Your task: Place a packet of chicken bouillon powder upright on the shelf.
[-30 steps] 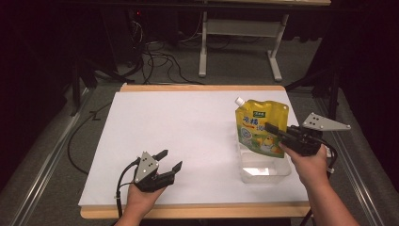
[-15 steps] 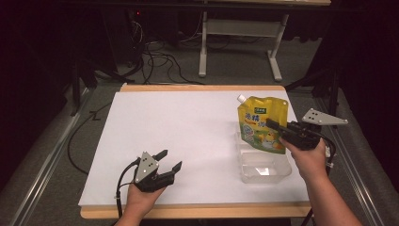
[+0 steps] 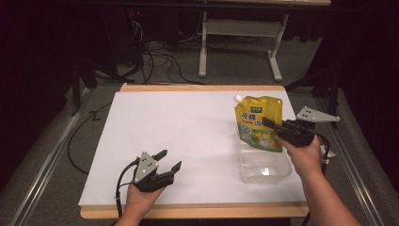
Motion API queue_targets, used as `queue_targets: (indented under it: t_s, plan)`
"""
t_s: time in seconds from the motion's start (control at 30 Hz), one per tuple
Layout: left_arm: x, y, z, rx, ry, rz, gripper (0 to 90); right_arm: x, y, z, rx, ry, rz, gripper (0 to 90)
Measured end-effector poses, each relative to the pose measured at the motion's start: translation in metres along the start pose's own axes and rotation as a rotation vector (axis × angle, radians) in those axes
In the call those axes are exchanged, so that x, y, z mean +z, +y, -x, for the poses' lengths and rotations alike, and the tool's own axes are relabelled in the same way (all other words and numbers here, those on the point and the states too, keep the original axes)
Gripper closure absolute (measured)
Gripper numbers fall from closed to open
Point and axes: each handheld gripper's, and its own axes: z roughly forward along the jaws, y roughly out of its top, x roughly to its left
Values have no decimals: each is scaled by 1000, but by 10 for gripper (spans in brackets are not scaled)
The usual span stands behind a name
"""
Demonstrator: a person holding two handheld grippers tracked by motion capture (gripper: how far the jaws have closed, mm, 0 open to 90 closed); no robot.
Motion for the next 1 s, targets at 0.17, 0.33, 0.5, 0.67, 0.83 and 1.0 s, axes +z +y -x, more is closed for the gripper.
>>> queue_targets:
  t_s: [0.17, 0.33, 0.5, 0.67, 0.83, 1.0]
  plan:
    - [0, 0, 0, 1, -1, -1, 357, 6, -1, 2, -7, 2, -9, 875]
    - [0, 0, 0, 0, 1, 1, 357, 12, -5, 3, -13, -8, -29, 875]
    - [0, 0, 0, 0, 0, 0, 358, 14, -8, 7, -12, -14, -44, 874]
    - [0, 0, 0, 4, -3, -4, 358, 17, -14, 11, 0, -18, -45, 874]
    - [1, -1, 0, 0, -5, -8, 359, 19, -22, 16, 14, -23, -65, 872]
    - [1, -1, 0, 1, -6, -10, 359, 19, -25, 18, 30, -20, -59, 868]
